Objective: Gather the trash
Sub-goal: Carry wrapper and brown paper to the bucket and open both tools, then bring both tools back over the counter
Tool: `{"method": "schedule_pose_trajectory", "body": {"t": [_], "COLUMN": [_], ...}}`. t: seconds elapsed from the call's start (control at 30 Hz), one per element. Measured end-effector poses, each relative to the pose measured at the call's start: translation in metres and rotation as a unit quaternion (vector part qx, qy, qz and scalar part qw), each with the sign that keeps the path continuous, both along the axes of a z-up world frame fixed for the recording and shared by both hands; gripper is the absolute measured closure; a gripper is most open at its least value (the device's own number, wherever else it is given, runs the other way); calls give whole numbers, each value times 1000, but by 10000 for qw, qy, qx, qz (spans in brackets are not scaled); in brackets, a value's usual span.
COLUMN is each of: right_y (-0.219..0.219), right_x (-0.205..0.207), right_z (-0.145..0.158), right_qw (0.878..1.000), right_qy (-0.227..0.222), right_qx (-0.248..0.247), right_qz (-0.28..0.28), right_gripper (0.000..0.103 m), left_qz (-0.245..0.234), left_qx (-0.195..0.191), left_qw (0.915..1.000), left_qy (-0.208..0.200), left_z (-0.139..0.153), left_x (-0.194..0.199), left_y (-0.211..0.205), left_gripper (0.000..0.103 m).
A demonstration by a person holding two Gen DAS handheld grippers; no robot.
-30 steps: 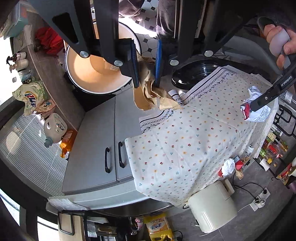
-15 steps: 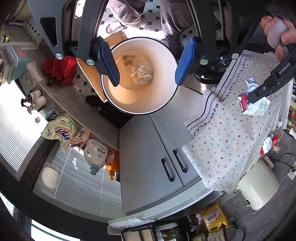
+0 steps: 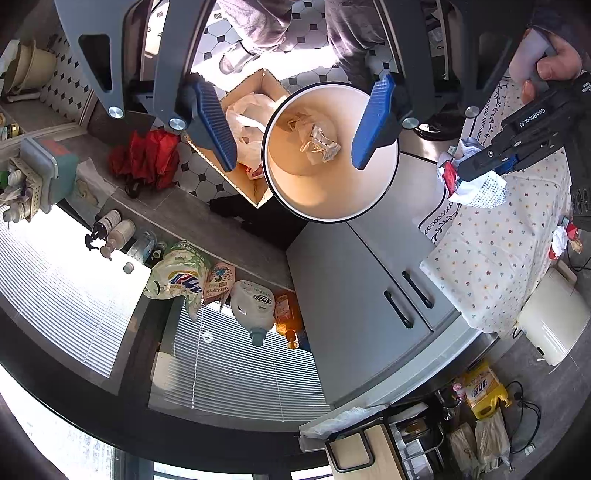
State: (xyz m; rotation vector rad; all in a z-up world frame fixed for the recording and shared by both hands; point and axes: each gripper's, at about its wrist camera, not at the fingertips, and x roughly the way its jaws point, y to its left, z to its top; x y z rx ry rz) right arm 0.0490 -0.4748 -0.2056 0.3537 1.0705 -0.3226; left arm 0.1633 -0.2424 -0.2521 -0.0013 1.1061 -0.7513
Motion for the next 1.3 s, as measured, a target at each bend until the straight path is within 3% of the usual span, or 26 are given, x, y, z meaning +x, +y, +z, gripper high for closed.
{"method": "schedule_pose_trajectory", "body": {"t": [0.13,0.37,0.43,0.53,0.63,0.77,1.0,1.3], "right_y": [0,25,38,59,78,105,149,214], "right_x": [-3,19,29,42,58,76,108,144], "right_z": [1,2,5,13,21,37,55,72], "right_qw": [10000,9992,9983,9959,9922,9877,9792,9679], "right_qy": [-5,-119,-194,-384,-498,-681,-878,-1022], "right_qx": [22,151,175,288,515,445,454,446], "right_qz": [-11,356,527,764,1019,1332,1773,2253], "right_gripper": [39,37,29,15,14,8,8,8], "left_qz": [-42,539,847,1311,1734,2192,2772,3129], "left_qx": [-128,-122,-58,185,289,421,431,393], "left_qw": [9999,9982,9958,9896,9815,9694,9521,9392], "left_qy": [-75,-251,-334,-555,-764,-1020,-1215,-1356], "left_z": [7,25,33,47,64,85,106,118], "left_x": [-3,-1,1,1,0,-5,-11,-3], "left_y": [-1,47,69,103,135,171,226,280], "left_gripper": [31,24,20,15,14,10,8,8]}}
